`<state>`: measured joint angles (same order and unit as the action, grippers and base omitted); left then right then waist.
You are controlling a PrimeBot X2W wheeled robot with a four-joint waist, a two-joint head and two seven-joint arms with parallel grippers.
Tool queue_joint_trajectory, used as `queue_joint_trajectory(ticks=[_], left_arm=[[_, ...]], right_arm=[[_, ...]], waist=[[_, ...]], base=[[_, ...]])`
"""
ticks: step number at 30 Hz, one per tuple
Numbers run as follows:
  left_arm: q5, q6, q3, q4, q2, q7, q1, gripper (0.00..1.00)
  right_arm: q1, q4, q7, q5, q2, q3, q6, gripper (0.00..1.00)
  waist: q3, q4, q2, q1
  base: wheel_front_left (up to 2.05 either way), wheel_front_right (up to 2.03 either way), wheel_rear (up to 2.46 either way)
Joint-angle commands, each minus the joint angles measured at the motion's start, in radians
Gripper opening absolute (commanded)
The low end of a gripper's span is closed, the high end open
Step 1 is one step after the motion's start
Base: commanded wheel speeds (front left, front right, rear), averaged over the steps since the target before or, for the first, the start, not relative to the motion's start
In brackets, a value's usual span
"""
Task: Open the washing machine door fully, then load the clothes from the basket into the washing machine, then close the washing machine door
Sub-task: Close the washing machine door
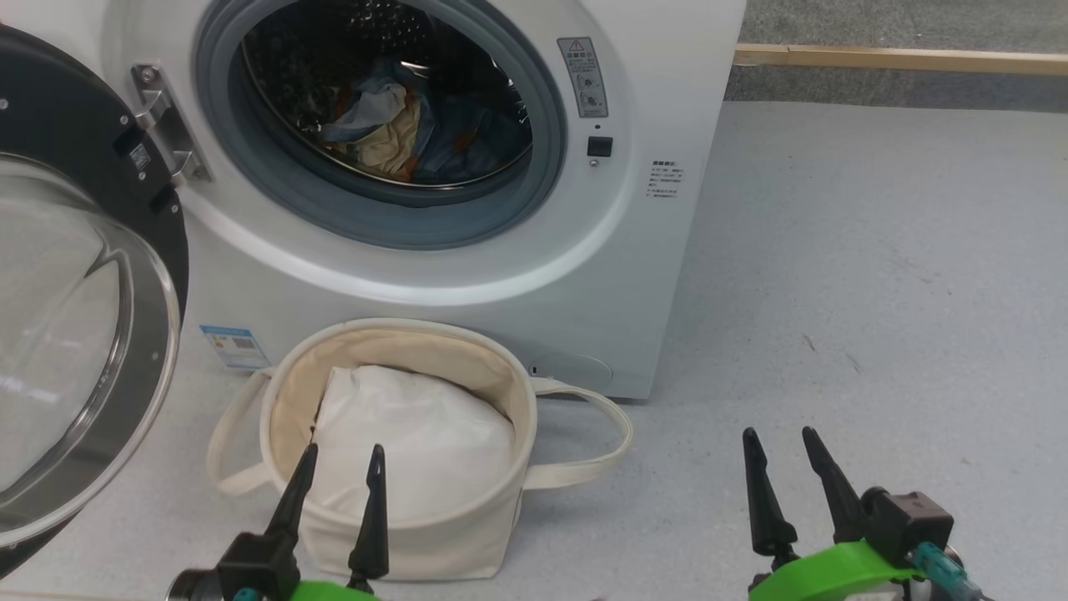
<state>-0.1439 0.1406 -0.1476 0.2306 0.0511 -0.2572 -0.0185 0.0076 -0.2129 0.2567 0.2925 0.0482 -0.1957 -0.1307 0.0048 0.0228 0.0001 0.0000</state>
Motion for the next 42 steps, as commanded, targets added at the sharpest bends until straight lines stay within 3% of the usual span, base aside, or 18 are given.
queue_joint_trajectory(ticks=[1,16,26,42], left_arm=[[-0.005,0.003,0.031,-0.031,-0.001,-0.005,-0.029,1.00],[-0.064,0.002,0.061,-0.040,-0.001,-0.005,-0.026,1.00],[-0.077,0.004,0.075,-0.041,-0.001,-0.005,-0.025,1.00],[-0.035,0.052,0.047,-0.037,-0.001,-0.005,-0.027,1.00]], right_arm=[[-0.029,0.028,0.005,0.002,0.002,-0.022,0.000,1.00],[-0.030,0.023,0.005,-0.001,0.002,-0.019,0.000,1.00],[-0.029,0.019,0.005,0.000,0.002,-0.022,0.000,1.00],[-0.022,0.025,0.005,-0.005,0.002,-0.024,0.000,1.00]], waist=[[-0.001,-0.001,-0.0001,0.0000],[-0.004,0.002,-0.0001,0.0000],[0.000,-0.003,-0.0001,0.0000],[0.013,0.026,-0.0001,0.0000]], base=[[0.00,0.00,0.00],[-0.24,0.32,-0.08],[-1.75,1.68,0.06],[-1.38,1.31,0.07]])
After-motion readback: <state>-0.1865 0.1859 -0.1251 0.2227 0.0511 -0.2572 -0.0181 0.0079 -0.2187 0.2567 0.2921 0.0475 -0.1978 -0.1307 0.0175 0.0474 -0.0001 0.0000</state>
